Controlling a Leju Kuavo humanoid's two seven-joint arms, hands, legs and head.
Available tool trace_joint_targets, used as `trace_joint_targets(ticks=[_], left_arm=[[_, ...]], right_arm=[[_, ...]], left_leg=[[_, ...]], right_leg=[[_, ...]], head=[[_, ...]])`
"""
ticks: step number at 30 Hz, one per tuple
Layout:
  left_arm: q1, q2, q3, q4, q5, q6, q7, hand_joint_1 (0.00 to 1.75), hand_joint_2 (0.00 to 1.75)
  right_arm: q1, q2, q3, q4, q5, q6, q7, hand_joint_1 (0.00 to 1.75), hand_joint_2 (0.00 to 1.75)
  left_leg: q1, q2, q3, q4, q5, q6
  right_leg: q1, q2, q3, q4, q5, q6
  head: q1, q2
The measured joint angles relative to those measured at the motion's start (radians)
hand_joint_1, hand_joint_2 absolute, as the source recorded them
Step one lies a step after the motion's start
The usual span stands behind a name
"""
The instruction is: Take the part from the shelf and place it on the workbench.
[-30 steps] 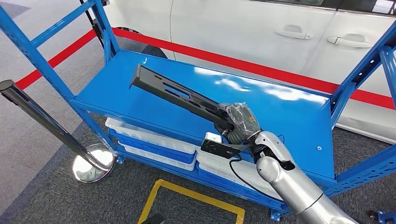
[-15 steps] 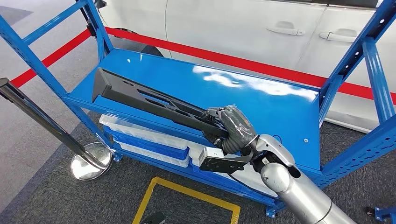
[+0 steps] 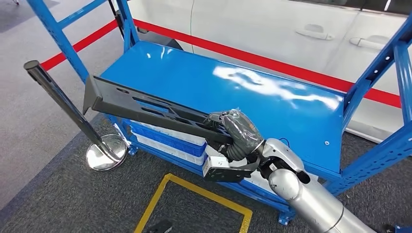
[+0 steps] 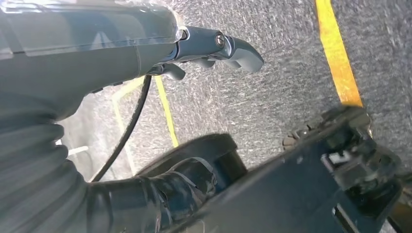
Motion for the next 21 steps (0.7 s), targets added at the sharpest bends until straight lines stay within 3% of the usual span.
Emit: trace_joint_targets(ticks=[2, 3, 5, 6, 7, 8, 10, 12, 13, 14, 16, 18, 20, 21], left_arm=[[0.002, -0.001, 0.002, 0.0, -0.003, 0.0, 0.0, 0.0, 1.75], [0.003, -0.002, 0.003, 0.0, -0.007, 0.001, 0.0, 0.0, 1.75], [0.003, -0.004, 0.003, 0.0, -0.022, 0.004, 0.004, 0.0, 1.75], [0.002, -0.006, 0.003, 0.0, -0.032, 0.004, 0.008, 0.0, 1.75], [0.002, -0.008, 0.003, 0.0, -0.04, 0.003, 0.012, 0.0, 1.75], [0.002, -0.009, 0.003, 0.0, -0.047, 0.002, 0.015, 0.0, 1.75], [0.0, -0.011, 0.003, 0.0, -0.054, -0.003, 0.02, 0.0, 1.75], [-0.005, -0.015, 0.0, 0.0, -0.068, -0.012, 0.028, 0.0, 1.75], [-0.011, -0.017, -0.005, 0.0, -0.084, -0.017, 0.033, 0.0, 1.75], [-0.017, -0.019, -0.013, 0.0, -0.103, -0.02, 0.036, 0.0, 1.75], [-0.025, -0.018, -0.039, 0.0, -0.142, -0.02, 0.03, 0.0, 1.75], [-0.028, -0.015, -0.062, 0.0, -0.163, -0.013, 0.011, 0.0, 1.75], [-0.033, -0.01, -0.076, 0.0, -0.171, -0.007, -0.002, 0.0, 1.75], [-0.035, -0.008, -0.081, 0.0, -0.172, -0.006, -0.006, 0.0, 1.75]], right_arm=[[0.008, -0.004, 0.002, -0.007, -0.007, -0.003, -0.004, 1.75, 1.75], [0.016, -0.008, 0.003, -0.013, -0.012, -0.006, -0.01, 1.75, 1.75], [0.045, -0.024, 0.002, -0.03, -0.021, -0.019, -0.025, 1.75, 1.75], [0.066, -0.035, 0.001, -0.039, -0.024, -0.03, -0.032, 1.75, 1.75], [0.088, -0.048, -0.001, -0.048, -0.025, -0.042, -0.039, 1.75, 1.75], [0.108, -0.061, -0.003, -0.056, -0.027, -0.053, -0.047, 1.75, 1.75], [0.133, -0.085, -0.01, -0.069, -0.029, -0.067, -0.056, 1.75, 1.75], [0.15, -0.108, -0.022, -0.078, -0.025, -0.085, -0.06, 1.75, 1.75], [0.168, -0.124, -0.034, -0.085, -0.022, -0.105, -0.066, 1.75, 1.75], [0.193, -0.142, -0.051, -0.094, -0.02, -0.128, -0.077, 1.75, 1.75], [0.256, -0.186, -0.109, -0.115, -0.018, -0.173, -0.114, 1.75, 1.75], [0.31, -0.224, -0.189, -0.127, -0.016, -0.196, -0.153, 1.75, 1.75], [0.345, -0.248, -0.257, -0.133, -0.009, -0.202, -0.178, 1.75, 1.75], [0.356, -0.254, -0.281, -0.134, -0.004, -0.202, -0.185, 1.75, 1.75]], left_leg=[[0.004, -0.02, 0.001, -0.023, 0.026, 0.005], [0.007, -0.029, -0.001, -0.032, 0.04, 0.008], [0.008, -0.05, -0.012, -0.036, 0.06, 0.014], [0.007, -0.062, -0.02, -0.035, 0.066, 0.016], [0.006, -0.076, -0.025, -0.033, 0.069, 0.016], [0.005, -0.092, -0.029, -0.03, 0.071, 0.016], [0.003, -0.119, -0.033, -0.021, 0.071, 0.015], [0.003, -0.138, -0.04, -0.014, 0.07, 0.009], [0.005, -0.146, -0.044, -0.013, 0.07, 0.005], [0.008, -0.156, -0.048, -0.013, 0.071, 0.0], [0.012, -0.174, -0.052, -0.013, 0.071, -0.008], [0.008, -0.142, -0.068, 0.021, 0.048, -0.018], [0.009, -0.084, -0.123, 0.132, -0.007, -0.029], [0.014, -0.069, -0.159, 0.2, -0.034, -0.034]], right_leg=[[-0.003, 0.012, -0.001, 0.004, -0.009, 0.014], [-0.003, 0.033, -0.013, 0.037, -0.037, 0.018], [-0.004, 0.074, -0.058, 0.153, -0.112, 0.022], [-0.003, 0.083, -0.077, 0.209, -0.138, 0.023], [-0.002, 0.087, -0.083, 0.238, -0.145, 0.023], [-0.001, 0.089, -0.071, 0.233, -0.136, 0.022], [0.001, 0.105, -0.002, 0.121, -0.082, 0.014], [0.003, 0.145, 0.056, 0.008, -0.05, 0.002], [0.006, 0.157, 0.069, -0.02, -0.046, -0.002], [0.009, 0.158, 0.072, -0.027, -0.048, -0.005], [0.009, 0.13, 0.081, -0.039, -0.047, -0.009], [0.001, 0.102, 0.092, -0.052, -0.046, -0.016], [-0.003, 0.08, 0.097, -0.058, -0.046, -0.021], [-0.003, 0.069, 0.096, -0.058, -0.047, -0.022]], head=[[0.0, 0.0], [0.002, 0.0], [0.004, 0.0], [0.004, 0.0], [0.004, 0.0], [0.004, 0.0], [0.005, 0.0], [0.0, 0.0], [-0.002, 0.0], [-0.004, 0.0], [-0.004, 0.0], [-0.007, 0.0], [-0.013, 0.0], [-0.015, 0.0]])
